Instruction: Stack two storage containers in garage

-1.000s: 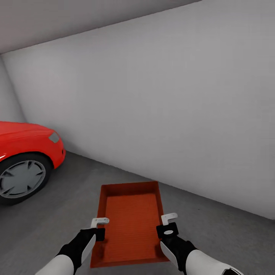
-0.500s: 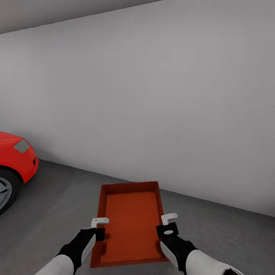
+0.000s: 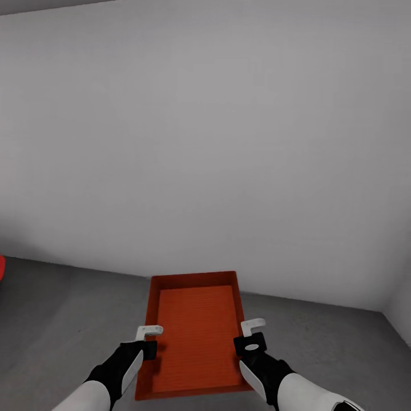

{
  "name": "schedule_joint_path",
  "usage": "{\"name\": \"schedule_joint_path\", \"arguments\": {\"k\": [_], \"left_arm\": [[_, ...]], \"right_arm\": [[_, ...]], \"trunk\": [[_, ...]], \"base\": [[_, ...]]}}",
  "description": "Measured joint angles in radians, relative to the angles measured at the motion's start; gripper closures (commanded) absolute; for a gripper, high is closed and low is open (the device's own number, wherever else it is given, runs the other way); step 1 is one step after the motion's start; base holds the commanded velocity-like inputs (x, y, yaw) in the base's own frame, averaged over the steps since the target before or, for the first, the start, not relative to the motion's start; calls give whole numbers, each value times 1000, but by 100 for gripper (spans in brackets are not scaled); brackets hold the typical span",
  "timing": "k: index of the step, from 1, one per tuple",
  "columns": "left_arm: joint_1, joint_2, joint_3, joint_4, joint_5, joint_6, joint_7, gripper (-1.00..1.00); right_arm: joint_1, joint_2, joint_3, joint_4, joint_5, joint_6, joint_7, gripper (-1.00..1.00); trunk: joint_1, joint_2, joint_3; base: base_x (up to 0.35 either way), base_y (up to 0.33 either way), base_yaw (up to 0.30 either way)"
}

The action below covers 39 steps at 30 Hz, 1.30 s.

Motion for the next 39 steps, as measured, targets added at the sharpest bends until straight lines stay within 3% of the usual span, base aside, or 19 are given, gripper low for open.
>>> {"name": "schedule_joint_path", "arguments": {"k": [15,39], "left_arm": [[0,0,1,-4,-1,0,0,100],[0,-1,1,-10,-3,1,1,100]], "right_arm": [[0,-2,1,-5,-1,0,-1,100],[0,-2,-8,-8,10,0,0,100]], "trunk": [[0,0,0],[1,0,0]], "base": [[245,0,-265],[7,0,-9]]}}
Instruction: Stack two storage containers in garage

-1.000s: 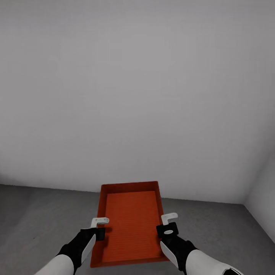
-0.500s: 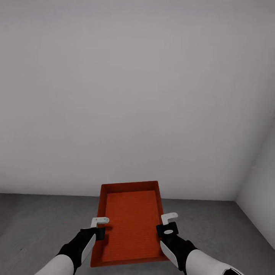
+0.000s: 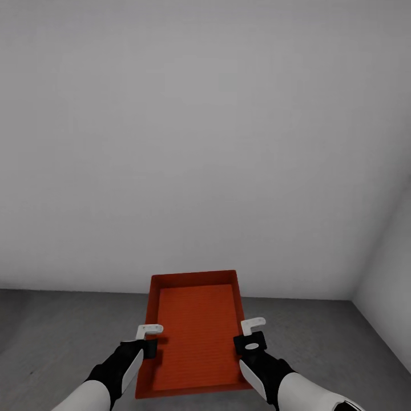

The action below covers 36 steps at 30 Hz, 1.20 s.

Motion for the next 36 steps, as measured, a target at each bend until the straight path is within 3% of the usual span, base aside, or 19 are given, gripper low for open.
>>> {"name": "schedule_joint_path", "arguments": {"k": [36], "left_arm": [[1,-1,2,0,-3,0,1,100]], "right_arm": [[1,-1,-1,0,1,0,2,100]], "trunk": [[0,2,-46]], "base": [[0,0,0]]}}
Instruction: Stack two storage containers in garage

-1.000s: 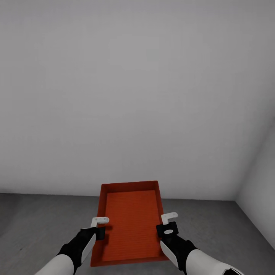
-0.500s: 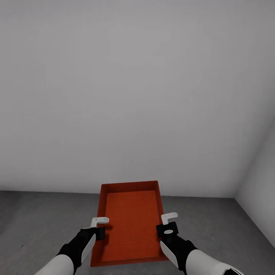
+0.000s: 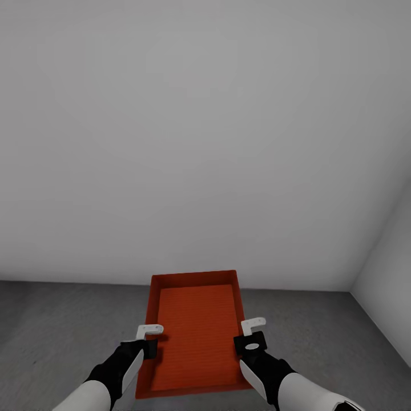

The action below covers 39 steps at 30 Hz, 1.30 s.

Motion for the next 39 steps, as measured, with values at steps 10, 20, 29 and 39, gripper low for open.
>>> {"name": "schedule_joint_path", "arguments": {"k": [10,20,29,39], "left_arm": [[0,0,0,-1,-1,0,0,100],[0,0,0,0,-1,0,0,100],[0,0,0,0,-1,0,0,100],[0,0,0,0,0,0,0,100]], "right_arm": [[0,0,0,0,0,0,0,100],[0,0,0,0,-1,0,0,100],[0,0,0,0,-1,0,0,100],[0,0,1,0,-1,0,0,100]], "trunk": [[0,0,-16],[19,-35,-47],[54,-98,-90],[92,-168,-138]], "base": [[0,0,0],[0,0,0],[0,0,0],[0,0,0]]}}
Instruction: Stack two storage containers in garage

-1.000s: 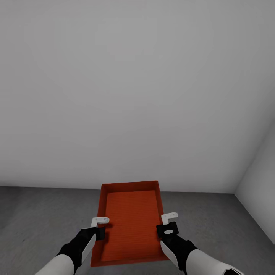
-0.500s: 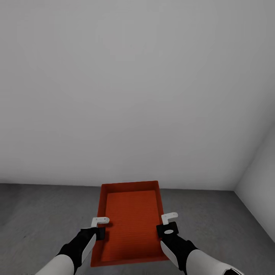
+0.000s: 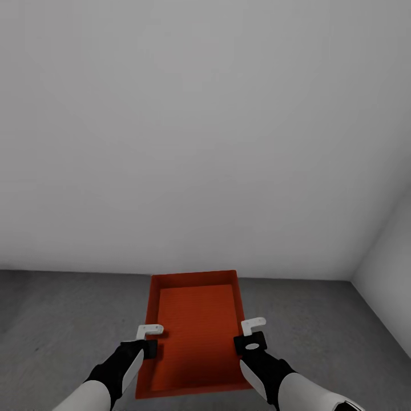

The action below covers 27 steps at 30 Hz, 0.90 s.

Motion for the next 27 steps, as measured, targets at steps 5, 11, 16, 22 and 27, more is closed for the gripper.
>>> {"name": "schedule_joint_path", "arguments": {"k": [5,11,16,22,27], "left_arm": [[0,0,0,0,0,0,0,100],[0,1,-1,-1,1,0,0,100],[0,0,-1,0,1,0,0,100],[0,0,0,0,1,0,0,100],[0,0,0,0,1,0,0,100]], "right_arm": [[0,0,0,0,1,0,0,100],[0,0,-1,-1,2,0,-1,100],[0,0,0,-1,1,0,-1,100],[0,1,-1,0,2,0,-1,100],[0,1,-1,0,2,0,-1,100]], "trunk": [[19,-35,-21],[42,-77,-41],[61,-112,-57],[84,-155,-76],[104,-190,-92]], "base": [[0,0,0],[0,0,-94],[0,0,-247],[0,0,-184],[0,0,-22]]}}
